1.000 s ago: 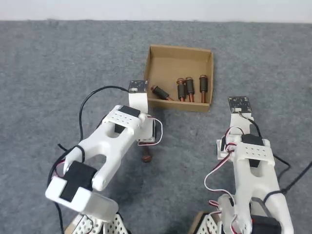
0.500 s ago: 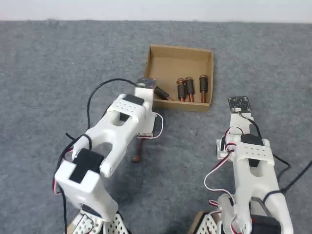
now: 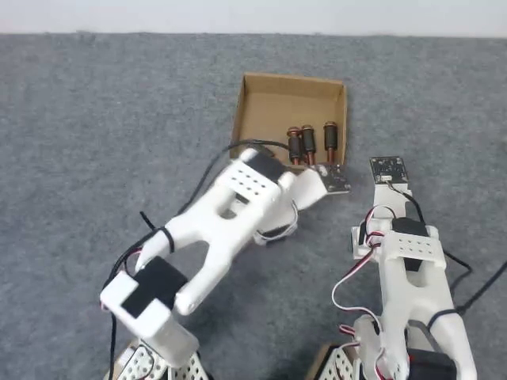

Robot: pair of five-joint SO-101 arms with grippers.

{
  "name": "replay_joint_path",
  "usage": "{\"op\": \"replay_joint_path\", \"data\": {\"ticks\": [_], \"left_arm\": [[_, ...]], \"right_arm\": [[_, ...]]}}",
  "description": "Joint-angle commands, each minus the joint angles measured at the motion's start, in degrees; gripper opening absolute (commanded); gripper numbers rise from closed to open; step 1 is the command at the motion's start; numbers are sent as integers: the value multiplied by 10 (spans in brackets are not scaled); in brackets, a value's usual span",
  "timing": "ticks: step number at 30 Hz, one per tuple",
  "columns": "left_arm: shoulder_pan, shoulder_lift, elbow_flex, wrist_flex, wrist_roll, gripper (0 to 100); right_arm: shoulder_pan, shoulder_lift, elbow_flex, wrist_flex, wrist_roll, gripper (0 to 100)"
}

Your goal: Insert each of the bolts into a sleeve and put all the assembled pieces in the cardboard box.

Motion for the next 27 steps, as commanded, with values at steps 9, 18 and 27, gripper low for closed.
{"op": "replay_joint_path", "data": {"ticks": [9, 18, 27], "left_arm": [[-17, -105, 15, -28, 112, 158], [-10, -344, 231, -91, 115, 58], [-10, -571, 519, -291, 153, 11]], "right_arm": [[-1, -29, -1, -7, 8, 7], [-1, -29, -1, -7, 8, 7], [-2, -29, -1, -7, 7, 7]]}}
